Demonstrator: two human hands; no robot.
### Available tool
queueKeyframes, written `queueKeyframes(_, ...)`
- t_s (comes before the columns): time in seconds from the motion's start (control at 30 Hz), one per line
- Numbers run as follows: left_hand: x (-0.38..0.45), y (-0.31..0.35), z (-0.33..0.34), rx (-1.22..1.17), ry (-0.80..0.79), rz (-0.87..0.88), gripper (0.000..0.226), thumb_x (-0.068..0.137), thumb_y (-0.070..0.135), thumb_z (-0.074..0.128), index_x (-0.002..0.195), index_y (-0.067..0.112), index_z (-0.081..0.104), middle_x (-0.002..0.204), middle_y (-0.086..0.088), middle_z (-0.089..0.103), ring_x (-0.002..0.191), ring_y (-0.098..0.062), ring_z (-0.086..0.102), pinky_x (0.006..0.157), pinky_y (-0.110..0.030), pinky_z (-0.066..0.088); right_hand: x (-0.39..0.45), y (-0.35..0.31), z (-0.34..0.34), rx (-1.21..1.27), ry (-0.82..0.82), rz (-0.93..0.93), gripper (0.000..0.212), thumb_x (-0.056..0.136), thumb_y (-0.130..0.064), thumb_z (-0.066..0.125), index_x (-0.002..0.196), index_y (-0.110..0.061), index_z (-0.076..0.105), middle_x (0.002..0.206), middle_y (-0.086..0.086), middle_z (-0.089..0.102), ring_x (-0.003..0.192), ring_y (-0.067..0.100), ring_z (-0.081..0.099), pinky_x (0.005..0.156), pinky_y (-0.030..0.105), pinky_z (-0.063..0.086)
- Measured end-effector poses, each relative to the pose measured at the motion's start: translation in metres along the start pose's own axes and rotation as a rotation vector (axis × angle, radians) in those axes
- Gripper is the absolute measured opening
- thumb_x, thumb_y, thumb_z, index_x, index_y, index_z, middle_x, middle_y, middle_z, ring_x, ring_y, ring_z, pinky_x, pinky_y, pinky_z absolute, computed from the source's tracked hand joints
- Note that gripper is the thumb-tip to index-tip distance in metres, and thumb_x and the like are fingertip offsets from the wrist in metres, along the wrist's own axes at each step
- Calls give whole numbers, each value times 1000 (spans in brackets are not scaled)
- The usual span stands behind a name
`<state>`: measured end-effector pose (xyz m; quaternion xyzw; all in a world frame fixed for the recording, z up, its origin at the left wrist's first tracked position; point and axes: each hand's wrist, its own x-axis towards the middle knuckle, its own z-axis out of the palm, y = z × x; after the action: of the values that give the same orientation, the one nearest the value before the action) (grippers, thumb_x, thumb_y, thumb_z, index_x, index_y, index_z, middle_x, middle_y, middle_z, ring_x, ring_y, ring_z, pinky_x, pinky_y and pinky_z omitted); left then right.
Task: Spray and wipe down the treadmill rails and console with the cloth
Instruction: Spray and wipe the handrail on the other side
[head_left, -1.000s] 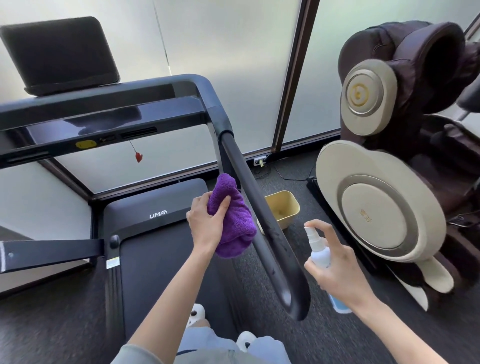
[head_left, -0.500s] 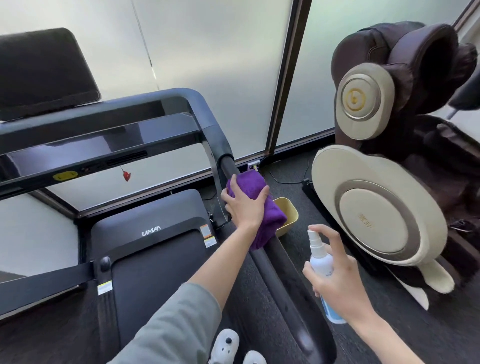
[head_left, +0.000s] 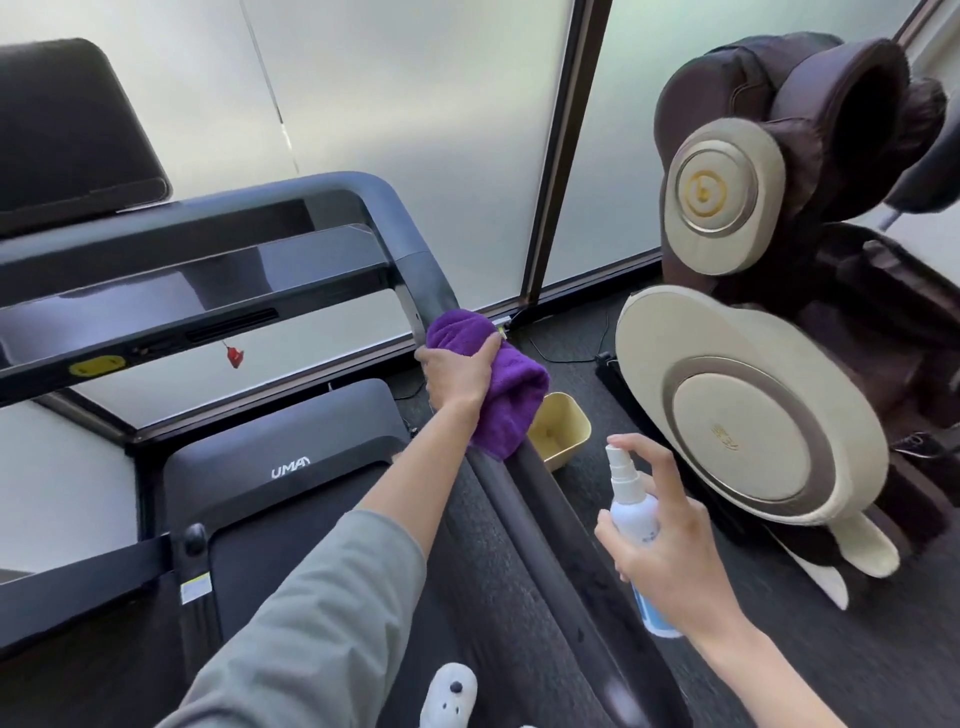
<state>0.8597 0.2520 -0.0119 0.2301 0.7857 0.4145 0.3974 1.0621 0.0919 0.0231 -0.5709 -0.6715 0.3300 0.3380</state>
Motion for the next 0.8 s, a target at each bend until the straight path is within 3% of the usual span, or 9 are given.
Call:
queueKeyframes(0.23,-40,-28,-4,143,-4,168,100,71,58,75,150,24,25,144,-12,36,131,-34,39,108,-46,32,-17,3,-7,17,-44,-29,79,79,6,67,117,-58,41,79,2,65,46,19,54,54,32,54)
queueKeyframes(0.4,-66,-47,5,-6,-35,57,92,79,49,71,152,37,18,140,-11,42,127,-33,47,106,-40,35,-27,14,-22,22,-56,-22,79,79,6,68,117,-58,42,77,2,62,45,16,53,53,35,55)
queueKeyframes(0.5,-62,-43,10,-12,41,12,82,80,48,70,147,20,31,137,-11,51,124,-34,50,104,-39,37,-24,21,-21,13,-87,-12,79,79,5,68,118,-59,43,77,2,62,46,16,52,55,39,56)
queueKeyframes(0.57,-51,-33,12,55,86,-18,73,81,48,70,132,5,40,133,-15,54,121,-37,52,99,-40,40,-19,22,-18,16,-105,-16,79,79,5,68,117,-61,43,77,2,62,46,17,52,54,39,56)
queueKeyframes(0.8,-7,4,10,166,101,-28,80,79,50,70,130,-1,36,135,-17,52,122,-37,52,98,-42,43,8,12,-2,28,-106,-55,77,80,6,66,116,-58,41,67,3,57,48,22,50,51,37,52)
